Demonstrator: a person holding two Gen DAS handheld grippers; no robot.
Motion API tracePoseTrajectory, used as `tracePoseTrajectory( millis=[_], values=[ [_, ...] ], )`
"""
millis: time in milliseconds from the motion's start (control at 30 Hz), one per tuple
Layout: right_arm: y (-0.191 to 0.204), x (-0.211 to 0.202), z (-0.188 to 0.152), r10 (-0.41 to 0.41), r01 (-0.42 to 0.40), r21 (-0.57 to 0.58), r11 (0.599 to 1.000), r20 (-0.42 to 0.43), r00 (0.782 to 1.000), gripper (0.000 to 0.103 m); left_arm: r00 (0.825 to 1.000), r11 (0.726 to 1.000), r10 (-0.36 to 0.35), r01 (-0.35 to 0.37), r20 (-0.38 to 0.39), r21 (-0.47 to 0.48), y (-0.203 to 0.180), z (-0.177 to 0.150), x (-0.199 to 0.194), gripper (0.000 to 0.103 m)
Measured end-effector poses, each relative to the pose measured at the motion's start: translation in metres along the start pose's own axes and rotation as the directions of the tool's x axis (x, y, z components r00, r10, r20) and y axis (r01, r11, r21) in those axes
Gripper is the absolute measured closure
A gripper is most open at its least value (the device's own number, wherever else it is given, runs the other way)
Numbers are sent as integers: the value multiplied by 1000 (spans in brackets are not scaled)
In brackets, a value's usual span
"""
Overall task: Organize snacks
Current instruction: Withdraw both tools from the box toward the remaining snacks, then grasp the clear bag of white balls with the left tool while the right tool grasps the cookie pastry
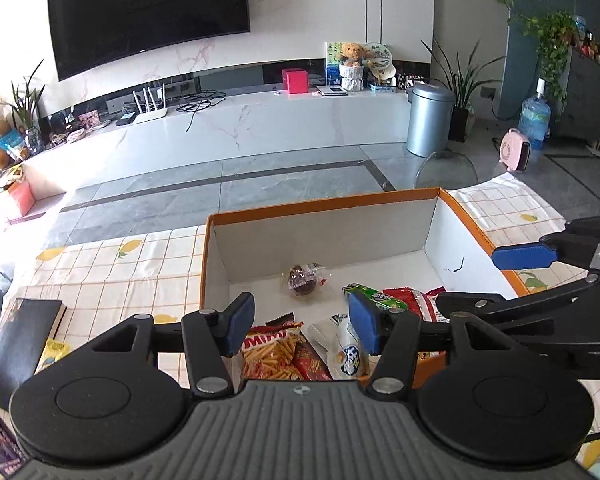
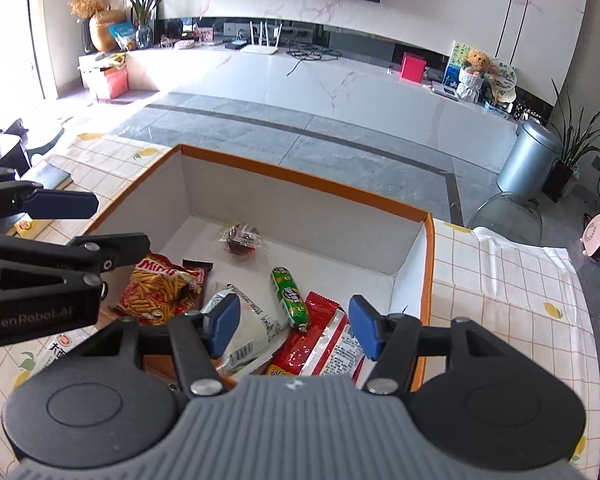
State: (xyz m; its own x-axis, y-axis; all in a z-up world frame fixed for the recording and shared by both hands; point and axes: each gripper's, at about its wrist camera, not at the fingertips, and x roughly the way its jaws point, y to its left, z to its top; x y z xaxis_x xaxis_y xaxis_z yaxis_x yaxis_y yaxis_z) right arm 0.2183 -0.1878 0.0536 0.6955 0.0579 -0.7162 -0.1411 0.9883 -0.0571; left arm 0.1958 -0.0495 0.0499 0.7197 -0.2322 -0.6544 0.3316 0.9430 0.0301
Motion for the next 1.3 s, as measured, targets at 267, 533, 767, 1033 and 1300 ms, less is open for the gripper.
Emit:
tracePoseTrajectory(
  millis=[267, 533, 767, 1033, 1300],
  values=[
    [16, -56, -63, 8, -19, 80, 997, 140, 990, 35, 1000, 993, 0, 2, 19, -114, 4, -45, -37, 37],
    [45, -60, -138, -31, 4, 179, 984, 147, 989, 33, 1000, 977, 15, -13, 8, -211, 12, -111, -42, 35],
    [58, -42, -166, -20, -1, 176, 984, 116, 993, 33, 1000, 976, -16, 11, -21, -218, 16, -141, -36, 35],
    [69, -17, -155, 41, -61, 166, 984, 121, 992, 50, 999, 989, -40, 36, -22, -143, 13, -153, -22, 36],
    [76, 12, -145, 86, -100, 152, 983, 99, 991, 59, 999, 994, -31, 27, -39, -106, 11, -157, -6, 36]
  ],
)
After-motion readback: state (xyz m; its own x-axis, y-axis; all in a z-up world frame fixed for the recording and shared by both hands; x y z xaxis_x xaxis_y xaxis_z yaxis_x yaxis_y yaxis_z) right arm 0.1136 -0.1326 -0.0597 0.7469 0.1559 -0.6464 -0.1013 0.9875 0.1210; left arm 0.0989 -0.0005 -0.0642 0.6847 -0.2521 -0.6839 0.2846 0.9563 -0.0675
